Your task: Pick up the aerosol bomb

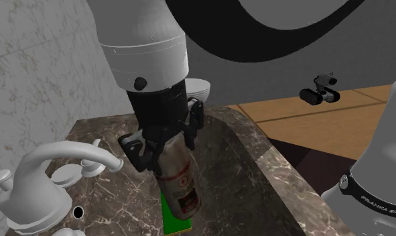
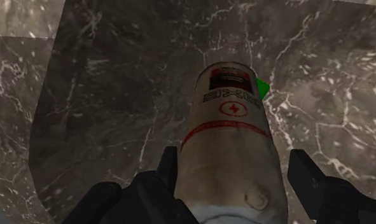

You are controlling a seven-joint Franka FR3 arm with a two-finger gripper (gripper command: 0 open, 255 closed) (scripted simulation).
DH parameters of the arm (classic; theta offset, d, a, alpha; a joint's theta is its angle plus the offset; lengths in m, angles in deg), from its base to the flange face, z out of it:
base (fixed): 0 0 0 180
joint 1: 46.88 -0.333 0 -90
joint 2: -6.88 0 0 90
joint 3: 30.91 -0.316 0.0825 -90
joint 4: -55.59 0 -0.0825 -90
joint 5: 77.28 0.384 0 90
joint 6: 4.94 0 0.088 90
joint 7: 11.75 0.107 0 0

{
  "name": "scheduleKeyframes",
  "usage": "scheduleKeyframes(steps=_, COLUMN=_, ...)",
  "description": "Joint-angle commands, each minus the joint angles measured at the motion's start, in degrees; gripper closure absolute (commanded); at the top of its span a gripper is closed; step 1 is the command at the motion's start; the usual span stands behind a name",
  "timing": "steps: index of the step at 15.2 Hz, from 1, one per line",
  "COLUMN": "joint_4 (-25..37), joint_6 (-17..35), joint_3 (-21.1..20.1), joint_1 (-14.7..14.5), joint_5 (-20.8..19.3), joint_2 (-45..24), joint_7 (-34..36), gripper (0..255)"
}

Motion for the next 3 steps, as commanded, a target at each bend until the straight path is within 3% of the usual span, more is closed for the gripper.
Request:
scheduleKeyframes(steps=1, joint_4=0.92, joint_6=-1.56, joint_3=0.26, joint_1=-0.03, joint_5=0.43, joint_2=0.77, joint_7=-0.53, gripper=255)
scheduleKeyframes(steps=3, joint_4=0.98, joint_6=-1.68, joint_3=0.28, joint_1=-0.04, joint_5=0.46, joint_2=0.83, joint_7=-0.57, gripper=255)
